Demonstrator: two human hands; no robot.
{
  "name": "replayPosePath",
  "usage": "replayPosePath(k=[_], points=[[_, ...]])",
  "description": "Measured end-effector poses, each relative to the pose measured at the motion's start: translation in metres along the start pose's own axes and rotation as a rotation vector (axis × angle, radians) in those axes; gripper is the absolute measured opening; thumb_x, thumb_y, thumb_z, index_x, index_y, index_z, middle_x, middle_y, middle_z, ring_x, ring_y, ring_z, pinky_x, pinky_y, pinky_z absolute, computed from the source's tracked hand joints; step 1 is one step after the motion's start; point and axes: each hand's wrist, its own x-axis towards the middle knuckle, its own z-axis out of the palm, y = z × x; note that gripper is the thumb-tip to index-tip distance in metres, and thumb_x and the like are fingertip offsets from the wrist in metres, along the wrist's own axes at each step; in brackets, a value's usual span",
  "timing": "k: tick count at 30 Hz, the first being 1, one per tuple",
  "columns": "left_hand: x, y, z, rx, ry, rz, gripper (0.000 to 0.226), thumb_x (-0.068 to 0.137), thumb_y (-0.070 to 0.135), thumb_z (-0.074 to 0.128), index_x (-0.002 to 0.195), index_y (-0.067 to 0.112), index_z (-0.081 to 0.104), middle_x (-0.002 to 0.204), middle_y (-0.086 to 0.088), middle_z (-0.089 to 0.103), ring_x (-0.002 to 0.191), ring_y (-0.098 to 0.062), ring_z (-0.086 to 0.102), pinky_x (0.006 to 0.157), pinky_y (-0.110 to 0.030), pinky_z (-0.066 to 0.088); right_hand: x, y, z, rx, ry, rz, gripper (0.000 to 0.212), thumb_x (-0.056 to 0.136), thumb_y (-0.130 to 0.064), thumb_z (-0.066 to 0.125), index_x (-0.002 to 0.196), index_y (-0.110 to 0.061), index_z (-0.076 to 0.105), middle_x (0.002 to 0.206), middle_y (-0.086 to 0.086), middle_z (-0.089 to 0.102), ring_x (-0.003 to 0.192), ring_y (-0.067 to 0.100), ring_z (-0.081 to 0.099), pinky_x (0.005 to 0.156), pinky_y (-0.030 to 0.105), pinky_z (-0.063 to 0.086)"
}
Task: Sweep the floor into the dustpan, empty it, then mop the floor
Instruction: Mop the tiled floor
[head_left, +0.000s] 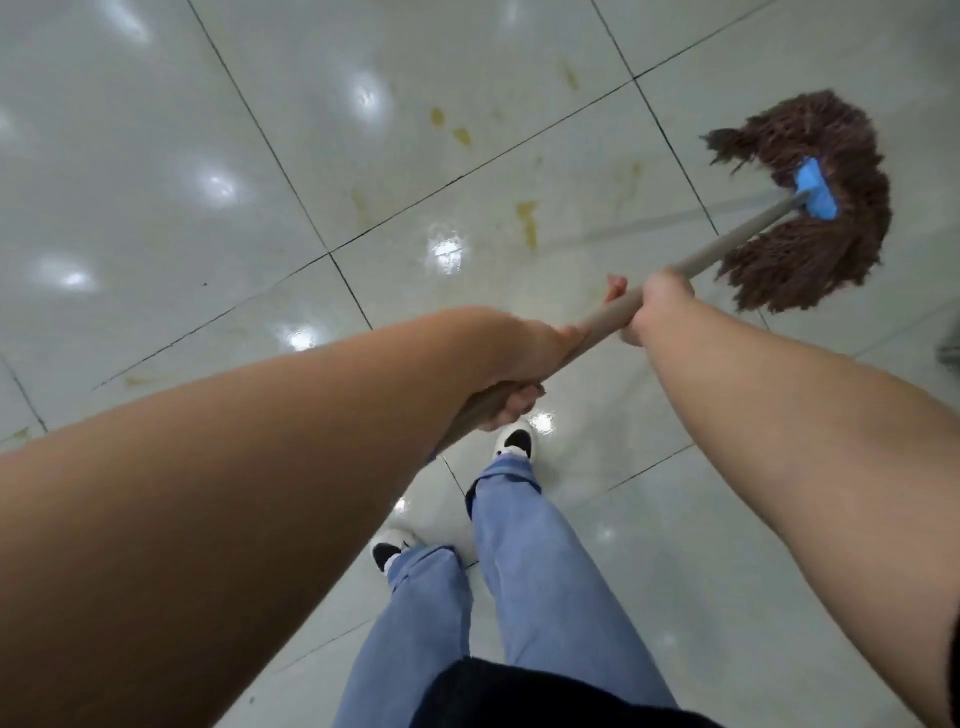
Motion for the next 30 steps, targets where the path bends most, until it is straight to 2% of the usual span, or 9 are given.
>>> replayPosePath(k=[2, 6, 8, 11, 15, 21, 25, 28, 30], points=[[0.008, 0.037, 0.014, -0.052, -0.001, 0.079, 0.064, 0.079, 0.076, 0.031, 0.067, 0.014, 0.036, 0.027, 0.004, 0.030, 0.018, -0.008, 0.026, 0.035, -0.006, 0.030, 0.020, -0.039, -0.007, -0.014, 0.051, -0.030, 0.023, 0.097, -0.036, 0.048, 0.092, -0.013, 0.044, 0.062, 0.012, 0.055, 0.034, 0.019, 0.048, 0.036, 0.017, 0.045], [0.026, 0.058, 0.053, -0.204, -0.098, 0.084, 0.061, 0.079, 0.073, 0.041, 0.069, 0.014, 0.035, 0.034, 0.003, 0.036, 0.016, -0.006, 0.027, 0.036, -0.003, 0.027, 0.051, -0.066, -0.034, -0.131, 0.106, -0.031, 0.030, 0.098, -0.037, 0.039, 0.082, -0.012, 0.042, 0.028, 0.006, 0.045, 0.023, 0.014, 0.041, 0.037, 0.016, 0.044], [0.030, 0.049, 0.067, -0.182, -0.120, 0.061, 0.060, 0.082, 0.072, 0.037, 0.068, 0.015, 0.033, 0.026, 0.003, 0.032, 0.014, -0.007, 0.026, 0.038, -0.005, 0.032, 0.056, -0.054, -0.046, -0.174, 0.110, -0.069, 0.034, 0.099, -0.041, 0.037, 0.082, -0.011, 0.042, 0.039, 0.007, 0.051, 0.031, 0.016, 0.049, 0.047, 0.020, 0.050], [0.032, 0.028, 0.062, -0.110, -0.127, 0.054, 0.061, 0.085, 0.072, 0.029, 0.067, 0.014, 0.033, 0.023, 0.002, 0.030, 0.015, -0.008, 0.025, 0.039, -0.007, 0.034, 0.054, -0.029, -0.048, -0.158, 0.071, -0.155, 0.033, 0.099, -0.044, 0.036, 0.085, -0.015, 0.043, 0.069, 0.005, 0.054, 0.070, 0.019, 0.060, 0.079, 0.030, 0.053], [0.029, -0.020, 0.015, -0.077, -0.103, 0.108, 0.058, 0.087, 0.069, 0.031, 0.068, 0.014, 0.033, 0.025, 0.004, 0.032, 0.017, -0.007, 0.025, 0.036, -0.004, 0.029, 0.033, 0.016, -0.021, 0.070, -0.070, -0.142, 0.040, 0.100, -0.036, 0.040, 0.076, -0.004, 0.038, 0.070, 0.012, 0.049, 0.058, 0.022, 0.055, 0.045, 0.028, 0.053], [0.015, -0.166, -0.060, -0.019, -0.043, 0.058, 0.062, 0.082, 0.075, 0.034, 0.065, 0.015, 0.034, 0.028, 0.005, 0.032, 0.019, -0.008, 0.027, 0.035, -0.004, 0.026, -0.030, 0.158, 0.032, 0.000, -0.115, -0.168, 0.035, 0.103, -0.034, 0.031, 0.078, -0.010, 0.033, 0.033, 0.008, 0.046, 0.017, 0.012, 0.040, 0.029, 0.011, 0.036], [-0.007, -0.295, -0.113, -0.002, -0.004, 0.025, 0.064, 0.080, 0.077, 0.035, 0.064, 0.014, 0.038, 0.030, 0.005, 0.033, 0.020, -0.007, 0.028, 0.035, -0.004, 0.025, -0.090, 0.285, 0.066, -0.012, -0.112, -0.106, 0.028, 0.102, -0.032, 0.033, 0.089, -0.007, 0.037, 0.058, 0.010, 0.046, 0.016, 0.013, 0.042, 0.029, 0.014, 0.041], [-0.027, -0.402, -0.164, 0.046, 0.055, -0.003, 0.065, 0.080, 0.076, 0.035, 0.065, 0.013, 0.040, 0.030, 0.005, 0.033, 0.021, -0.009, 0.028, 0.035, -0.006, 0.026, -0.138, 0.387, 0.103, -0.036, -0.121, -0.022, 0.033, 0.101, -0.031, 0.035, 0.077, -0.009, 0.034, 0.061, 0.008, 0.043, 0.015, 0.013, 0.038, 0.028, 0.011, 0.037], [-0.042, -0.471, -0.198, 0.078, 0.100, -0.051, 0.066, 0.079, 0.076, 0.035, 0.065, 0.012, 0.041, 0.031, 0.004, 0.032, 0.022, -0.011, 0.028, 0.035, -0.007, 0.027, -0.169, 0.455, 0.128, -0.099, -0.130, 0.031, 0.024, 0.101, -0.030, 0.034, 0.089, -0.010, 0.039, 0.063, 0.007, 0.044, 0.023, 0.013, 0.041, 0.030, 0.010, 0.036]])
